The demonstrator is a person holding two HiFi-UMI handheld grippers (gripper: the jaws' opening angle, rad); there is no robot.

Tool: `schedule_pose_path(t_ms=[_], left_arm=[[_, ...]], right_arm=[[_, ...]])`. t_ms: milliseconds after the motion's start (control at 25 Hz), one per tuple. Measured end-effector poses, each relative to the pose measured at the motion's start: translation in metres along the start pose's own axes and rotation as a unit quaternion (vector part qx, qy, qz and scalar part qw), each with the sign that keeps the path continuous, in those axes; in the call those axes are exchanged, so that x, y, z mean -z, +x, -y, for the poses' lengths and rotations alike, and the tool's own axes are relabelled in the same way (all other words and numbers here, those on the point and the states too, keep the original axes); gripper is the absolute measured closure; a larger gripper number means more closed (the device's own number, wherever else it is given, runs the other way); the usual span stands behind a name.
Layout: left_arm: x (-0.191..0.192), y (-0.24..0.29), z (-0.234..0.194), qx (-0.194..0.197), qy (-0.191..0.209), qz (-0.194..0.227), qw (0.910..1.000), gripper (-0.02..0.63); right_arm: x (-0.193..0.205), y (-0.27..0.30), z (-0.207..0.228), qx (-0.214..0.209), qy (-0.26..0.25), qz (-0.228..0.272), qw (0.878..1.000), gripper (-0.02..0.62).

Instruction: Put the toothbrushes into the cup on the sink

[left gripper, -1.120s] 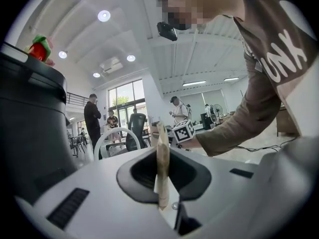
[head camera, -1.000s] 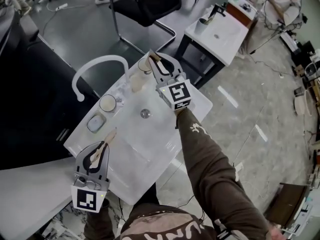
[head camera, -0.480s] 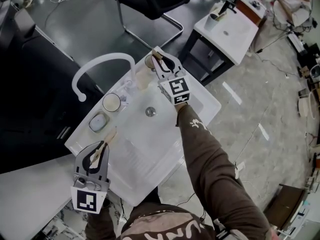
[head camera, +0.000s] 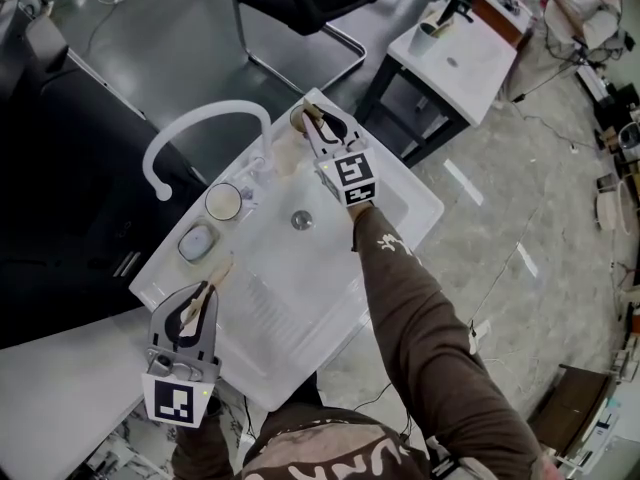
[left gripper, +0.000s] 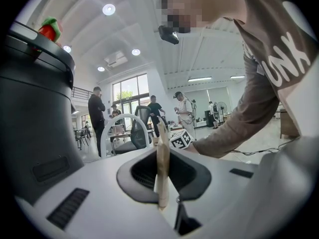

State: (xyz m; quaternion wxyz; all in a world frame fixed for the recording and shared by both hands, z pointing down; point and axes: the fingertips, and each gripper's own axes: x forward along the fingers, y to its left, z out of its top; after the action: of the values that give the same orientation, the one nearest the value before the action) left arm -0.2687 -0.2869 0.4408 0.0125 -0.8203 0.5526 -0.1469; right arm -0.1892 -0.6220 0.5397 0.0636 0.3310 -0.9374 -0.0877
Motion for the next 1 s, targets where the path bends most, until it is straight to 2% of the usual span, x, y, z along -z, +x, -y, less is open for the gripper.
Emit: schedule_pose_path(t_ms=[40, 120, 200, 480, 720, 880, 1000], left_arm=[[0.0, -0.001, 0.0, 0.001, 0.002, 0.0, 1.0, 0.575], [0.0, -0.004, 0.0, 0.002, 0.006, -0.003, 1.0, 0.575], [-0.001, -0.007, 0.0, 0.0, 0.005, -0.002, 1.0, 0.575], [-0.008, -0.01, 0.003, 0.001, 0.018, 0.011, 0.9998, 0.575], [-0.024, -0.004, -0.011, -0.002, 0.046, 0.029, 0.9985, 0.575], [-0.028, 0.013, -0.029, -0.002, 0.07, 0.031, 0.9971, 0.575], [-0.022, 0.033, -0.046, -0.005, 0.055, 0.037, 0.9978, 0.575]], right_arm=[[-0.002, -0.001, 0.0, 0.0, 0.0, 0.002, 1.0, 0.527], [-0.009, -0.003, -0.001, -0.003, 0.0, 0.01, 1.0, 0.482], [-0.019, -0.007, -0.003, -0.01, -0.001, 0.021, 1.0, 0.404], [-0.079, -0.042, -0.021, -0.027, -0.029, 0.076, 0.996, 0.304], [-0.151, -0.105, -0.054, -0.039, -0.021, 0.166, 0.985, 0.278], [-0.184, -0.144, -0.077, -0.047, -0.009, 0.19, 0.981, 0.276], [-0.197, -0.164, -0.093, -0.057, -0.007, 0.196, 0.979, 0.276]])
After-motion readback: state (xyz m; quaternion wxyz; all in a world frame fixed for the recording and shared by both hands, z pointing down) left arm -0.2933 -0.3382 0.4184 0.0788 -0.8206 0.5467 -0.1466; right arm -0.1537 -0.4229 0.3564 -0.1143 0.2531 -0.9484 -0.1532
